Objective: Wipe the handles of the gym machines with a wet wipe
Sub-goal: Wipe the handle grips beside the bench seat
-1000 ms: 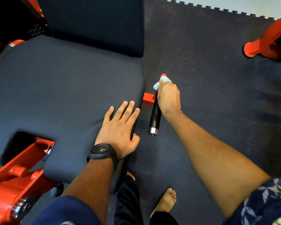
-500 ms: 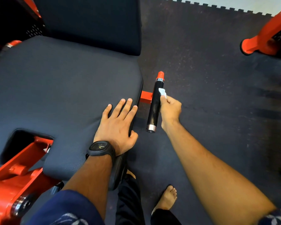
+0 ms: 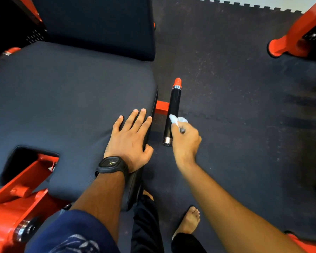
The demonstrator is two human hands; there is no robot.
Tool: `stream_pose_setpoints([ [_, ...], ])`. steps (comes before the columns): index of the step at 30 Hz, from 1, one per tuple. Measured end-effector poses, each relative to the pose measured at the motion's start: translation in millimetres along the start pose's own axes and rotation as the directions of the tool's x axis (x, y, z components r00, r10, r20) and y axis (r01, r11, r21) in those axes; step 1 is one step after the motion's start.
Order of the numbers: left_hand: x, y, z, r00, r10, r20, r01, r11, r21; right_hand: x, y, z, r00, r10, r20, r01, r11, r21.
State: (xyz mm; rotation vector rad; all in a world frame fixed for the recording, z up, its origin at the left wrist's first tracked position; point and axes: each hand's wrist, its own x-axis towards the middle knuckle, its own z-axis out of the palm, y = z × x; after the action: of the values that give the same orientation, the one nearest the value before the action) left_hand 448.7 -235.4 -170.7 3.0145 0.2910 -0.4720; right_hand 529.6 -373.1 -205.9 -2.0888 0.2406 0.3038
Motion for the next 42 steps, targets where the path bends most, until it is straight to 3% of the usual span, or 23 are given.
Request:
stream_pose_setpoints([
  [2, 0.8, -0.1, -0.1, 1.0, 0.001, -0.004, -0.001, 1.0, 0.001, -11.7, 6.7, -1.8, 0.995, -0.095, 0.029, 0.094, 0.995, 0.035],
  [4, 0.5, 0.2, 0.4, 1.0, 0.002, -0.003, -0.002, 1.0, 0.003, -3.7, 5.9, -0.5, 0.958, -0.265, 0.107, 0.276, 0.954, -0.112],
  [6, 0.0, -0.1, 0.6, 1.0, -0.001, -0.011, 0.001, 1.0, 0.0, 6.9, 7.1, -2.1, 0.87, -0.411, 0.273, 0.478, 0.839, -0.261],
  [9, -0.7, 0.0, 0.9, 1.0, 0.001, -0.025, -0.001, 1.0, 0.004, 6.2, 20.2, -18.7, 0.623, -0.642, 0.448, 0.782, 0.5, -0.372],
  [11, -0.8, 0.7, 0.8, 0.999, 0.005, -0.036, -0.004, 1.0, 0.004, 12.0, 21.4, -31.1, 0.428, -0.705, 0.565, 0.903, 0.315, -0.291],
  [13, -0.6, 1.3, 0.6, 0.999, 0.007, -0.034, -0.007, 1.0, 0.002, 34.7, 5.3, -35.0, 0.227, -0.671, 0.706, 0.974, 0.147, -0.174],
  [14, -0.7, 0.9, 0.5, 0.999, 0.005, -0.032, -0.005, 1.0, 0.0, 50.4, -6.3, -33.8, 0.178, -0.61, 0.772, 0.984, 0.107, -0.142],
  [16, -1.0, 0.4, 1.4, 0.999, -0.001, -0.039, 0.001, 1.0, -0.006, 78.1, -30.3, -30.8, 0.183, -0.431, 0.884, 0.982, 0.12, -0.145],
  [18, -0.8, 0.5, 1.6, 0.999, 0.001, -0.045, -0.002, 1.0, -0.002, 86.7, -37.0, -25.8, 0.157, -0.357, 0.921, 0.987, 0.098, -0.131],
  [22, -1.1, 0.3, 0.8, 0.999, 0.001, -0.048, -0.002, 1.0, -0.014, 76.4, -46.3, -22.9, -0.017, -0.187, 0.982, 1.0, -0.017, 0.014],
  [24, -1.5, 0.1, 0.2, 0.999, 0.002, -0.047, -0.003, 1.0, -0.022, 97.1, -57.0, -20.9, 0.013, -0.185, 0.983, 0.995, -0.092, -0.031],
  [25, -1.6, 0.0, -0.2, 0.999, 0.002, -0.049, -0.004, 1.0, -0.027, 106.0, -62.0, -20.9, 0.068, -0.195, 0.979, 0.992, -0.088, -0.086],
  [27, -1.8, 0.5, -0.2, 0.999, 0.005, -0.046, -0.006, 1.0, -0.03, 107.2, -58.9, -15.2, 0.098, -0.202, 0.975, 0.991, -0.069, -0.114],
  [30, -1.3, 0.2, 0.6, 0.999, 0.002, -0.043, -0.003, 1.0, -0.025, 89.7, -54.8, -12.0, 0.025, -0.033, 0.999, 0.998, -0.063, -0.028],
  [32, -1.2, -0.5, 0.3, 0.999, 0.006, -0.039, -0.007, 1.0, -0.027, 101.2, -65.2, -14.5, 0.029, -0.057, 0.998, 0.999, -0.044, -0.032],
  [35, -1.2, -0.8, -0.5, 1.0, 0.006, -0.028, -0.007, 0.999, -0.034, 123.9, -70.6, -14.2, 0.096, -0.123, 0.988, 0.992, -0.067, -0.105],
  [38, -0.7, -0.8, 0.2, 0.999, 0.007, -0.034, -0.008, 0.999, -0.032, 124.1, -63.9, -11.8, 0.029, -0.05, 0.998, 0.998, -0.058, -0.032],
  [42, -1.1, -0.7, 0.3, 1.0, 0.005, -0.029, -0.006, 1.0, -0.027, 142.1, -59.3, -15.3, 0.158, -0.217, 0.963, 0.98, -0.088, -0.18],
])
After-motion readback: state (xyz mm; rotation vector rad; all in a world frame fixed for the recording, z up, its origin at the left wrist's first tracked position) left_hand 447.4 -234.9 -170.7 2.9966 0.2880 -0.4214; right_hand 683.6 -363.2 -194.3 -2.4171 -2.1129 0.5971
